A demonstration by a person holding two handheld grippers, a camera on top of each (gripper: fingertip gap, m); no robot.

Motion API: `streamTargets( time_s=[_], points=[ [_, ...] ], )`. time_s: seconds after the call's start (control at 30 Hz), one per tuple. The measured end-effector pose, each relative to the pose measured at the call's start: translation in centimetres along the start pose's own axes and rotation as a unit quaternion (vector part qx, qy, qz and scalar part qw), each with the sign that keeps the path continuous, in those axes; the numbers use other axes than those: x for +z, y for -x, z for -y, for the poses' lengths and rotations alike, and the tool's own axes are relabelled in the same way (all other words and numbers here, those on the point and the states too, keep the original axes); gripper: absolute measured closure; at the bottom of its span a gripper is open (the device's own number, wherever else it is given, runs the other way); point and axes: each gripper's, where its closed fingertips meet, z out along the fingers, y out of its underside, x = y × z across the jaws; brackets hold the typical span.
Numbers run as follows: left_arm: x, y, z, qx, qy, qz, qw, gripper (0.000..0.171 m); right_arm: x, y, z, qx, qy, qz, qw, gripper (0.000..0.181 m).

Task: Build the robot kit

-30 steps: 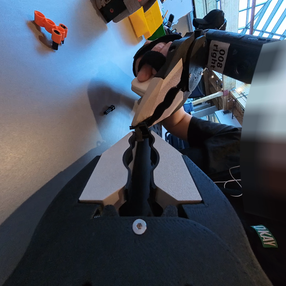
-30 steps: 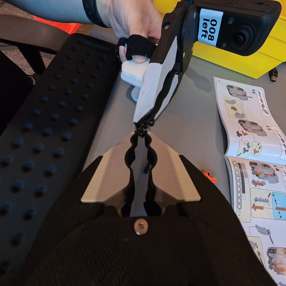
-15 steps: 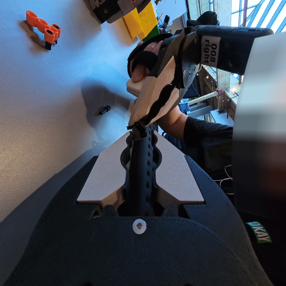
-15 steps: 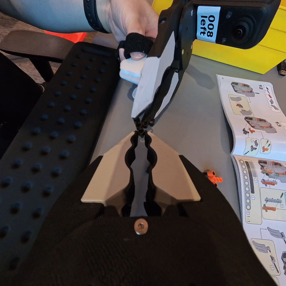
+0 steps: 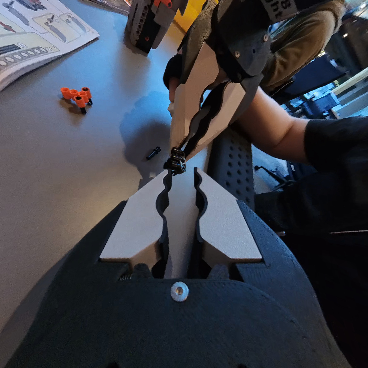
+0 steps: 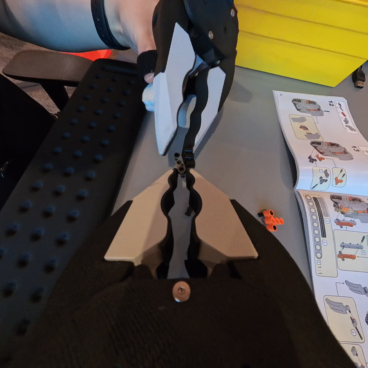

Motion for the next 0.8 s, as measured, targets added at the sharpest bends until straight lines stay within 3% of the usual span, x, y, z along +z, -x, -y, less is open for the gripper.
streamTargets(
  time_s=[0.37, 0.8],
  points=[
    [0.5, 2.0, -1.3, 0.071, 0.034, 0.107, 0.991, 0.157, 1.4, 0.2, -1.8, 0.003, 0.05, 0.0, 0.999, 0.175],
    [0.3, 2.7, -1.2, 0.021, 0.023, 0.096, 0.995, 0.168, 2.6, 0.6, -2.7, 0.03, 0.073, 0.019, 0.997, 0.175]
  ],
)
